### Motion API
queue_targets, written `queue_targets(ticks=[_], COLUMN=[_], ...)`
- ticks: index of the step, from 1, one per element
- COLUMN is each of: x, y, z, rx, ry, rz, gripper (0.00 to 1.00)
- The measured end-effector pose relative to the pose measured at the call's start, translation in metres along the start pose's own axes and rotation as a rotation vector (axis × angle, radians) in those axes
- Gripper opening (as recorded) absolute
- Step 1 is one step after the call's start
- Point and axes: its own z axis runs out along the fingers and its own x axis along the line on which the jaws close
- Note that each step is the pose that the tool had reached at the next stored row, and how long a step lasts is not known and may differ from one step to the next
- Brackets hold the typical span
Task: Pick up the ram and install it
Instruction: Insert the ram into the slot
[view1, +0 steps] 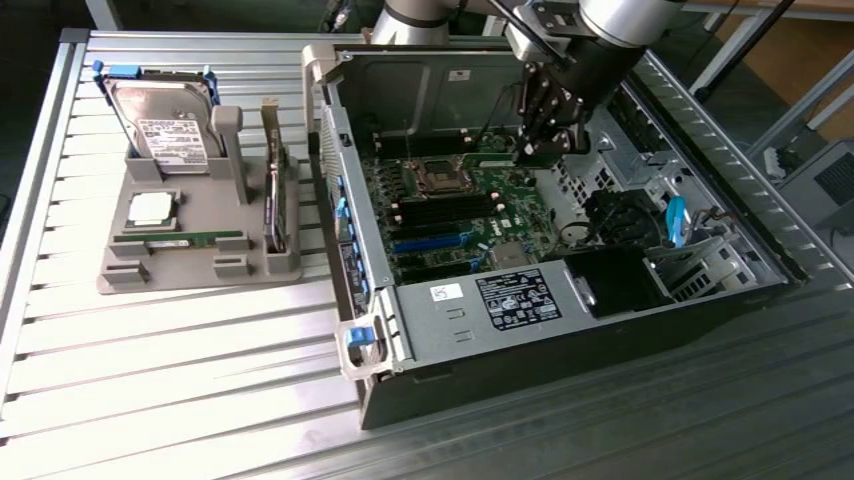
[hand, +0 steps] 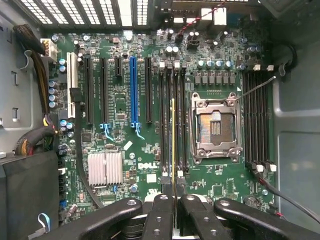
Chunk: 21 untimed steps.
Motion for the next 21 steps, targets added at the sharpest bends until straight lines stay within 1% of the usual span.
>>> queue_targets(ticks=[8, 9, 13, 14, 21], x=[0.001, 0.001, 0.001, 0.002, 0.002], y=[-0.0004, -0.0007, -0.0009, -0.0014, -0.0016], z=[0.0056, 0.0095, 0.0116, 0.0184, 0.021], rx=[0.0, 0.0, 0.0, 0.0, 0.0], ry=[-0.0001, -0.0001, 0.0, -0.0001, 0.0], rz=[0.0, 0.0, 0.0, 0.0, 0.0], gripper=[0.11, 0.11, 0.11, 0.11, 0.11])
